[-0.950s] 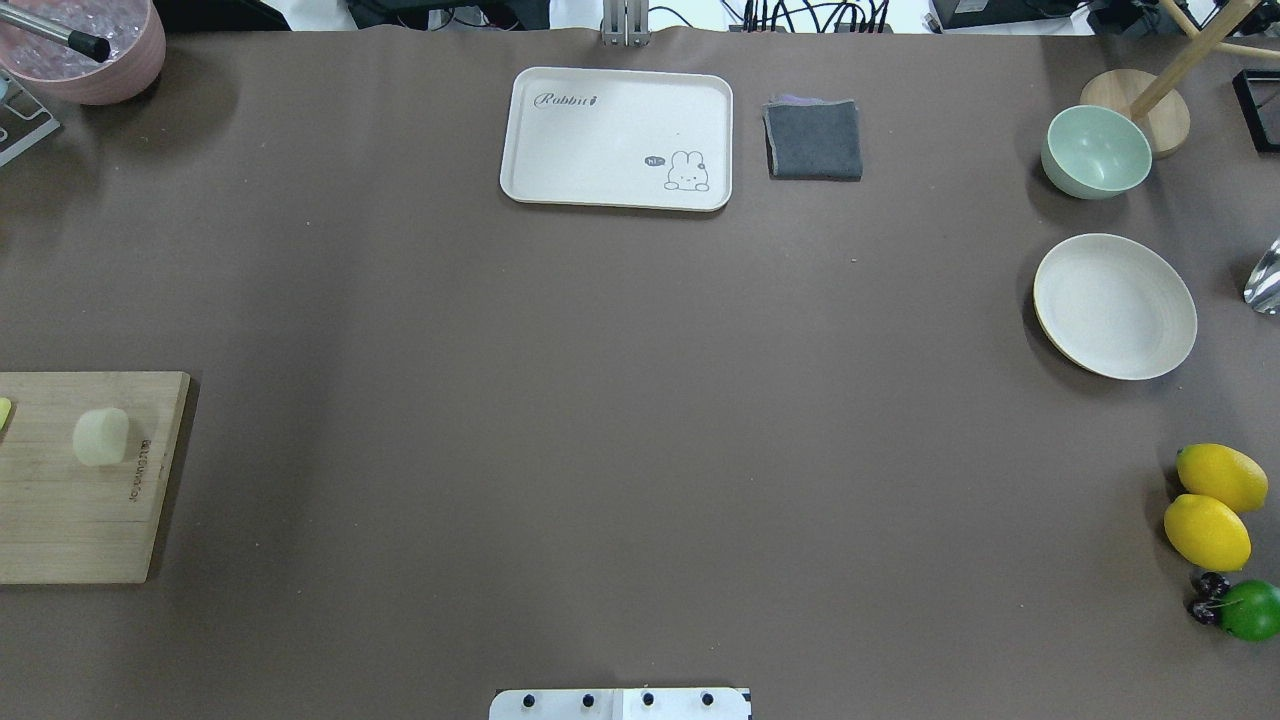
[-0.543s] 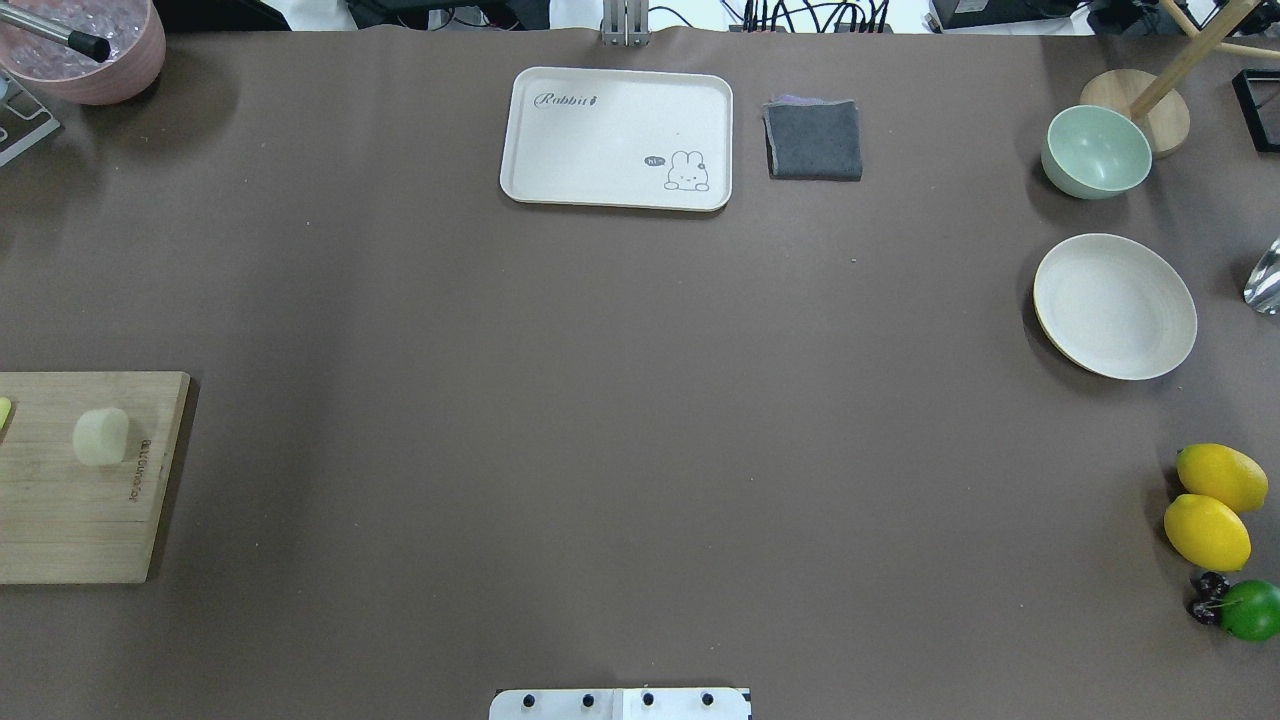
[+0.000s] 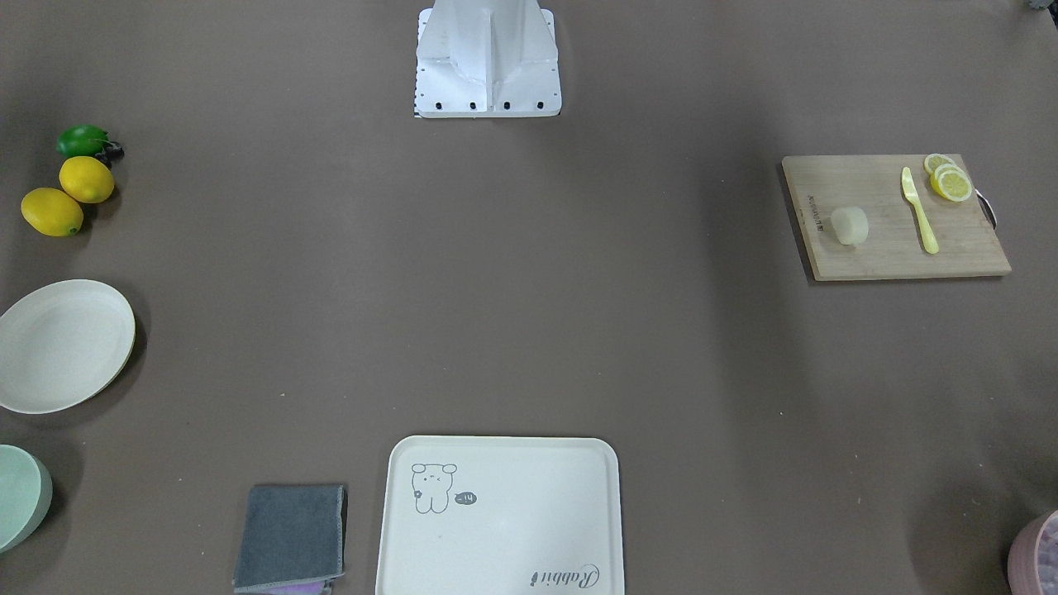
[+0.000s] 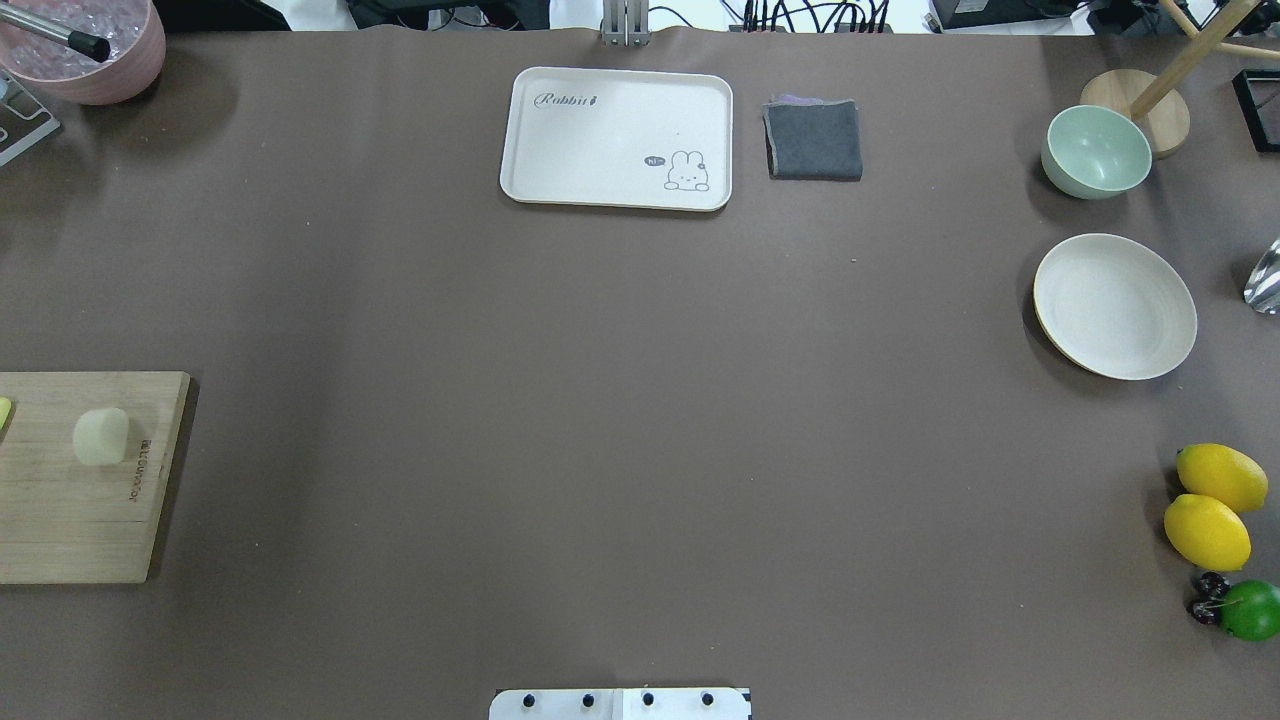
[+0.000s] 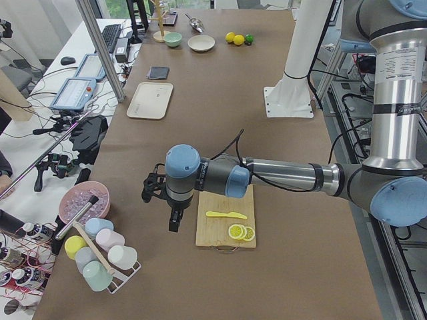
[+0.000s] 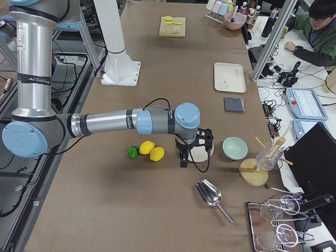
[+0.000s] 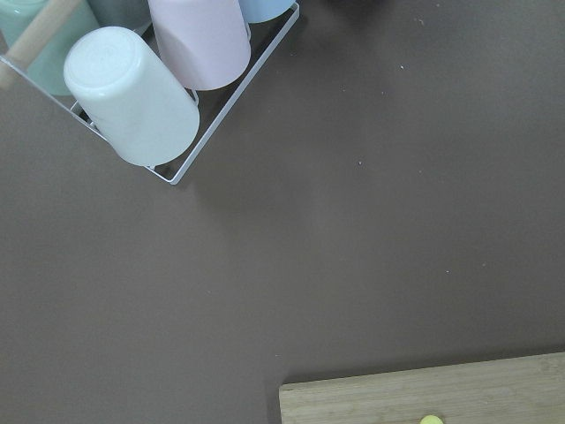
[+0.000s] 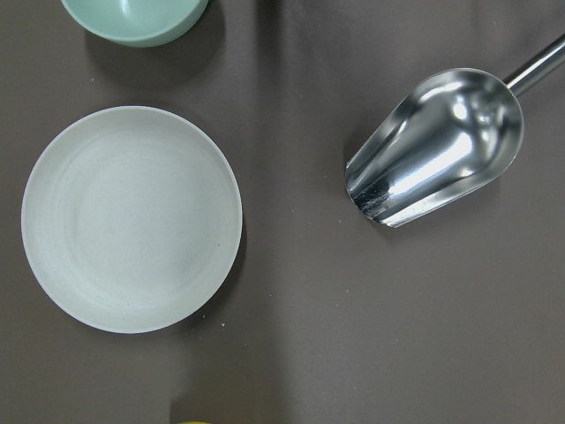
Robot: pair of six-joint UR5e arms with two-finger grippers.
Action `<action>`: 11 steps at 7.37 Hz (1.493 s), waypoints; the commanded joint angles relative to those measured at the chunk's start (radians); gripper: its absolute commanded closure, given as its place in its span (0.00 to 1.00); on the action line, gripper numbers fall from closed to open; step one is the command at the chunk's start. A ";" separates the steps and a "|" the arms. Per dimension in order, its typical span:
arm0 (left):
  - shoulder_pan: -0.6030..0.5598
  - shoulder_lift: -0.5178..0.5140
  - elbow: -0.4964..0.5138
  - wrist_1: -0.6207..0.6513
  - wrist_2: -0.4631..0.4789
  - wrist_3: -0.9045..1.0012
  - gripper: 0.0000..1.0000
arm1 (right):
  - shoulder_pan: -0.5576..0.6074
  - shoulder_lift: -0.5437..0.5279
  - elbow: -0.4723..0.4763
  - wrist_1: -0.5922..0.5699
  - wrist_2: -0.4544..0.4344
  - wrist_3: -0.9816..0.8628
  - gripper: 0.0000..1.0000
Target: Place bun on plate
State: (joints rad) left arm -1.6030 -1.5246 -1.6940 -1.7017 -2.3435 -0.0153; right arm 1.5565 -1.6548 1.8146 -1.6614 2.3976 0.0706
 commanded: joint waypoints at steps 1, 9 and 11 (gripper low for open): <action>0.000 0.007 -0.001 -0.001 0.000 0.000 0.02 | -0.001 0.001 0.002 0.002 0.000 0.000 0.00; 0.000 0.009 0.002 -0.001 0.003 -0.002 0.02 | -0.053 0.026 -0.014 0.066 0.025 0.047 0.00; 0.002 0.021 -0.006 -0.001 0.001 -0.002 0.02 | -0.107 0.049 -0.032 0.086 0.023 0.069 0.00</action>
State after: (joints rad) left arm -1.6028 -1.5074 -1.6962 -1.7027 -2.3414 -0.0167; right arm 1.4820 -1.6203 1.7951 -1.5911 2.4222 0.1217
